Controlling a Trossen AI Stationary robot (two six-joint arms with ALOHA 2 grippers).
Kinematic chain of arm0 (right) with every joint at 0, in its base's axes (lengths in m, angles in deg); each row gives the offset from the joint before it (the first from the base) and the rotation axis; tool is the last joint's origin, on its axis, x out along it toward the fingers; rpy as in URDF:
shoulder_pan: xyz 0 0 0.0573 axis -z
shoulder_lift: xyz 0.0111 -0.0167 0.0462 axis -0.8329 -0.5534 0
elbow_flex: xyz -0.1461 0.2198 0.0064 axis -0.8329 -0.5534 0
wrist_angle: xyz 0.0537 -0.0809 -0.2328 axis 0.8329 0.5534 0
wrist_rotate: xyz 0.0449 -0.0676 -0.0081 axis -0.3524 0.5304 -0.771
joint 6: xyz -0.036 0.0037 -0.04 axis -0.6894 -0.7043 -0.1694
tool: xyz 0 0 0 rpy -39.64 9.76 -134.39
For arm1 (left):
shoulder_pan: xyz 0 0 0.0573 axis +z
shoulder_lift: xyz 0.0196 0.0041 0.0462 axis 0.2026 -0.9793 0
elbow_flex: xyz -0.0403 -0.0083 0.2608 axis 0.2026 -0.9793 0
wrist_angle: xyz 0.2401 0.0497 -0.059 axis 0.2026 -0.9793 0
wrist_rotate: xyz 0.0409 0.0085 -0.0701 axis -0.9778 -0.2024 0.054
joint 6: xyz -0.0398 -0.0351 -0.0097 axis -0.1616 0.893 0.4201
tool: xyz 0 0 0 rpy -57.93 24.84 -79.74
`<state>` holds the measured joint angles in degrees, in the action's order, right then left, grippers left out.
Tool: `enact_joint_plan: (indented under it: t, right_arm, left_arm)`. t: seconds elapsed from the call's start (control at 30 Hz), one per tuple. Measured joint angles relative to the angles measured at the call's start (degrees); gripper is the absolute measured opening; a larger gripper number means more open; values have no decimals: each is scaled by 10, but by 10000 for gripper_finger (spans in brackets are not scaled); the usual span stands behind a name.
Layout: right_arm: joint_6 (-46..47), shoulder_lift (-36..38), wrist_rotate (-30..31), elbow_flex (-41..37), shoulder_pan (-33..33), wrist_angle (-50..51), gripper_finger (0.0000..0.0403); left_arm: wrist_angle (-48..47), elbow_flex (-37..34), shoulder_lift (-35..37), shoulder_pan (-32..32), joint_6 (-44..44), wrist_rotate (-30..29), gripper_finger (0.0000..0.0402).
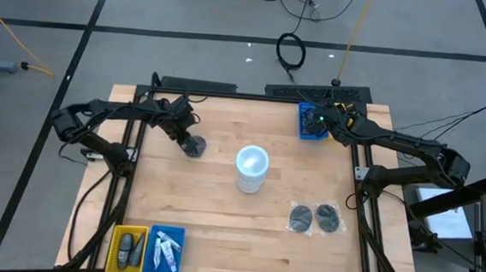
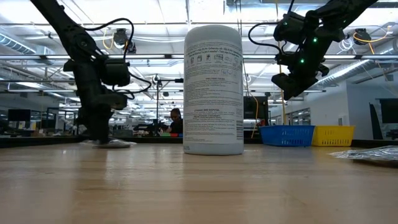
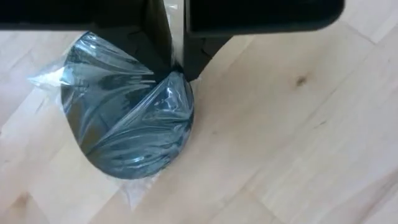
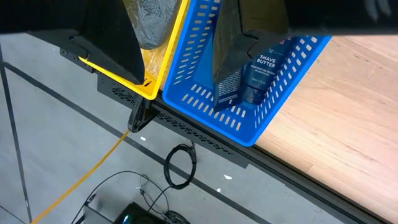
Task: Pick & Place Travel size toiletries
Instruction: Put the black hairbrush into the top yellow bin
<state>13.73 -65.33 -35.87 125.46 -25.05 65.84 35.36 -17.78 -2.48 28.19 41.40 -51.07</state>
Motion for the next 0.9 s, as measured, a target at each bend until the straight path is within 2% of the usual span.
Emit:
enact_joint_plan:
  t: [0.23,0.5,0.7,0.9]
  right_arm:
    - [1,0,0,0,0,0,180]
    - [2,0,-10,0,0,-4,180]
    - [2,0,-76,0,0,-50,180]
    - [2,0,-127,0,0,-99,180]
  left_arm:
    - [-14,-3,49,-1,-4,18,1]
    - [-12,1,202,-24,23,-8,0]
    - [-9,15,335,-103,64,-96,0]
    - [-1,42,422,-207,111,-230,0]
